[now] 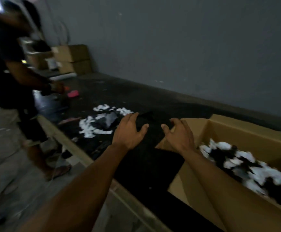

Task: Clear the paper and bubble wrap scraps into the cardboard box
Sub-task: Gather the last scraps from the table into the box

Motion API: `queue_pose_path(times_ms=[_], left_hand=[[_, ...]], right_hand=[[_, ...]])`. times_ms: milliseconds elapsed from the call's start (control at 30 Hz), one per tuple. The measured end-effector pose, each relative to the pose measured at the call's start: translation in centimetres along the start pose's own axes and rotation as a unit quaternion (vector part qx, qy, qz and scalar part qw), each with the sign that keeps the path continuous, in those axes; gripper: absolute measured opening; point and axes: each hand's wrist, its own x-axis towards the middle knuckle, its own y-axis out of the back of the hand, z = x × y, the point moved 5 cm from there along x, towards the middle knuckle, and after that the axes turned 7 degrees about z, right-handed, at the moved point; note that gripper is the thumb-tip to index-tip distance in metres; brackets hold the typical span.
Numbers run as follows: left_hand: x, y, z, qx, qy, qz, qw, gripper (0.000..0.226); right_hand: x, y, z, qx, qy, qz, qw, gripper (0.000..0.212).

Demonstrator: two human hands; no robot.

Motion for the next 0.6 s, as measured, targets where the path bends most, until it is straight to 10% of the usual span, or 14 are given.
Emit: queue_pose_path(times_ms=[600], left_hand=[[2.2, 9.9, -32.5, 0.055, 0.109, -0.002, 0.993, 0.048]], right_hand=[[-2.5, -28.8, -19.9, 0.042, 0.058, -0.098, 0.993, 0.044]])
